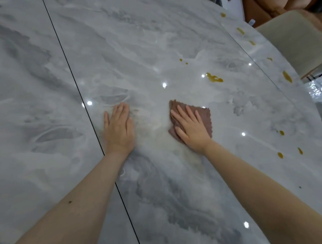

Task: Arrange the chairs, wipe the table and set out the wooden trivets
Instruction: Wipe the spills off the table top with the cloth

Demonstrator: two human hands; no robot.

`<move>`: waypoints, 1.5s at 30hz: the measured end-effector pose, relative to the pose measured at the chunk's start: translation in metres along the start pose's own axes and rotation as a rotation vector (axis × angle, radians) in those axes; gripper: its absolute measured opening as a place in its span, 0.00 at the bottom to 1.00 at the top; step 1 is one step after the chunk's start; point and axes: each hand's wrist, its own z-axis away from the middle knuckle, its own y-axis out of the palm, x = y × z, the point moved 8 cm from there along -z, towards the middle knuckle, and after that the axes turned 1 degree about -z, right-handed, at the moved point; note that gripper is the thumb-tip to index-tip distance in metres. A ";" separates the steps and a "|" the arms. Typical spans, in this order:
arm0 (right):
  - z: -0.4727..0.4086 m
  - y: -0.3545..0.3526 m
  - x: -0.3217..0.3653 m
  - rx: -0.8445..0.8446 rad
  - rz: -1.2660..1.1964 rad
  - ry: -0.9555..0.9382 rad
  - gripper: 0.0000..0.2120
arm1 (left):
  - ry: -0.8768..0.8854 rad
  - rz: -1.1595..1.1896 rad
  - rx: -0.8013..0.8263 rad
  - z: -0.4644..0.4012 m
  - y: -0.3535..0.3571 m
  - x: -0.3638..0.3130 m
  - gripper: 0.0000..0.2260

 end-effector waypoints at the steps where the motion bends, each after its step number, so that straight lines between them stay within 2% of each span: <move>1: -0.015 -0.002 0.005 -0.034 -0.007 0.075 0.28 | 0.016 -0.030 0.025 0.000 0.002 -0.001 0.27; 3: -0.035 0.002 0.031 -0.063 -0.009 0.146 0.27 | 0.037 -0.054 0.071 0.000 0.004 -0.001 0.28; 4: -0.038 0.006 0.050 -0.064 -0.007 0.124 0.27 | 0.045 -0.045 0.087 -0.001 0.004 -0.001 0.28; 6: -0.019 0.016 0.086 -0.062 0.001 -0.012 0.28 | 0.068 -0.054 0.089 0.002 -0.002 -0.001 0.28; 9: 0.040 0.025 0.087 -0.012 0.042 -0.172 0.29 | 0.075 -0.259 0.026 0.012 -0.017 0.005 0.28; 11: 0.056 0.021 0.051 -0.007 0.045 -0.099 0.31 | 0.041 -0.370 0.041 0.020 -0.020 0.017 0.28; 14: 0.035 0.006 0.004 -0.036 0.016 0.159 0.33 | 0.008 -0.455 0.085 0.029 -0.017 0.031 0.28; 19: -0.049 0.002 0.030 -0.069 -0.025 0.280 0.32 | 0.004 -0.504 0.072 0.032 -0.013 0.036 0.26; 22: -0.077 0.007 0.074 -0.064 -0.032 0.203 0.33 | 0.007 -0.501 0.052 0.031 -0.015 0.035 0.25; 26: -0.037 0.024 0.139 -0.050 0.024 -0.085 0.32 | -0.030 -0.423 0.061 0.031 -0.020 0.037 0.28; 28: 0.009 0.032 0.144 -0.018 0.058 -0.207 0.32 | -0.040 -0.384 0.052 0.030 -0.024 0.036 0.29; 30: 0.049 0.036 0.118 0.025 0.087 -0.244 0.33 | -0.033 -0.378 0.058 0.031 -0.026 0.034 0.29; 32: 0.069 0.028 0.071 0.038 0.089 -0.158 0.33 | 0.011 -0.430 0.088 0.032 -0.024 0.029 0.29; 35: 0.057 0.014 0.011 0.015 0.041 0.132 0.33 | 0.092 -0.572 0.119 0.037 -0.019 0.018 0.28; 37: 0.031 0.010 0.009 -0.011 -0.001 0.284 0.33 | 0.095 -0.591 0.108 0.042 -0.019 0.012 0.28; 39: 0.006 0.015 0.038 -0.011 -0.038 0.322 0.32 | 0.091 -0.579 0.093 0.051 -0.020 0.011 0.27; 42: 0.010 0.028 0.105 -0.013 -0.003 0.120 0.31 | 0.046 -0.548 0.095 0.071 -0.021 0.022 0.26; 45: 0.060 0.040 0.134 -0.031 0.016 -0.058 0.28 | 0.021 -0.524 0.112 0.090 -0.024 0.027 0.26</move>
